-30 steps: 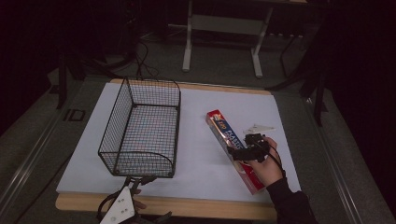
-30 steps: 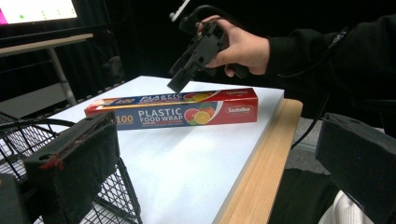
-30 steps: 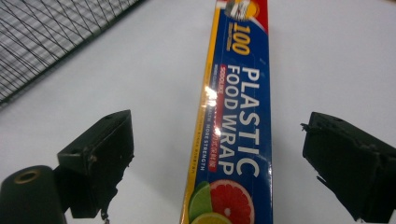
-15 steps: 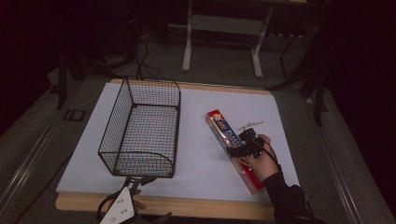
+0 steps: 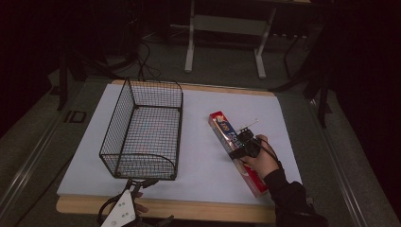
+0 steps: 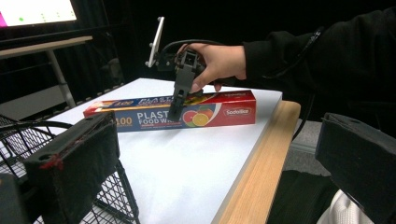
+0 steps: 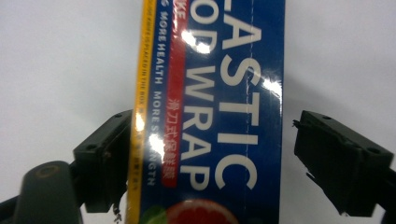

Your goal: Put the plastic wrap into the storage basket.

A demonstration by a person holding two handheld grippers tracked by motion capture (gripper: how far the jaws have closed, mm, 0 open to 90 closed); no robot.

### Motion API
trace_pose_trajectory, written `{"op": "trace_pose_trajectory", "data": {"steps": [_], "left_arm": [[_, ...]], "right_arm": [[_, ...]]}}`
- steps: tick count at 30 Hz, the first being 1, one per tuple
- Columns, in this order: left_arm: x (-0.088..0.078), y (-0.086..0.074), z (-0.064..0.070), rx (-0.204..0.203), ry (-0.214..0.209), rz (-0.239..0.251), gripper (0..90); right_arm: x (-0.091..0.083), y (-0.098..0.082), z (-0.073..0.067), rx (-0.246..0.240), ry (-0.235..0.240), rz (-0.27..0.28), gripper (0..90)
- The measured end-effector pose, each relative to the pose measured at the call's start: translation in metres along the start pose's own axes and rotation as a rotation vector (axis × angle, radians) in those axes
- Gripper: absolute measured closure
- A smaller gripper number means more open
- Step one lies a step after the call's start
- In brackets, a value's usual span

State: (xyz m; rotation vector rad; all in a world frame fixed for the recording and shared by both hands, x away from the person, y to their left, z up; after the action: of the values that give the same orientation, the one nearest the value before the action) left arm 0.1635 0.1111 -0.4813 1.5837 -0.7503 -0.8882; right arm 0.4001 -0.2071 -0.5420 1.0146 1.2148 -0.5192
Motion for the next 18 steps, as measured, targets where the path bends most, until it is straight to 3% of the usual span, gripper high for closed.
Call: {"op": "trace_pose_trajectory", "data": {"steps": [4,10,13,15,18], "left_arm": [[0.0,0.0,0.001,0.0,0.0,0.001,0.2],[0.0,-0.001,0.001,0.001,0.0,-0.005,0.2],[0.0,-0.001,0.001,0.001,0.001,-0.005,0.1],[0.0,0.0,0.002,0.001,0.0,-0.005,0.2],[0.001,-0.001,0.002,0.007,-0.001,-0.01,0.1]], "right_arm": [[0.004,0.001,0.001,0.023,0.03,-0.024,21.2],[0.006,0.005,-0.003,0.004,0.017,-0.096,26.5],[0.007,0.007,-0.006,-0.008,0.03,-0.141,34.6],[0.008,0.009,-0.007,-0.031,0.01,-0.172,36.1],[0.008,0.011,-0.008,-0.028,-0.003,-0.198,37.2]]}}
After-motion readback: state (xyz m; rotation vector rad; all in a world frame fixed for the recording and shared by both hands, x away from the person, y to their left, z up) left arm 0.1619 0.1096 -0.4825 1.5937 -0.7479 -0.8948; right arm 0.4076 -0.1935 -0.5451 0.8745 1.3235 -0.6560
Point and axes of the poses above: each handheld gripper's, and its own axes: x roughly forward along the jaws, y roughly out of its top, z roughly to its right, the point moved 4 cm from there along x, roughly forward along the jaws
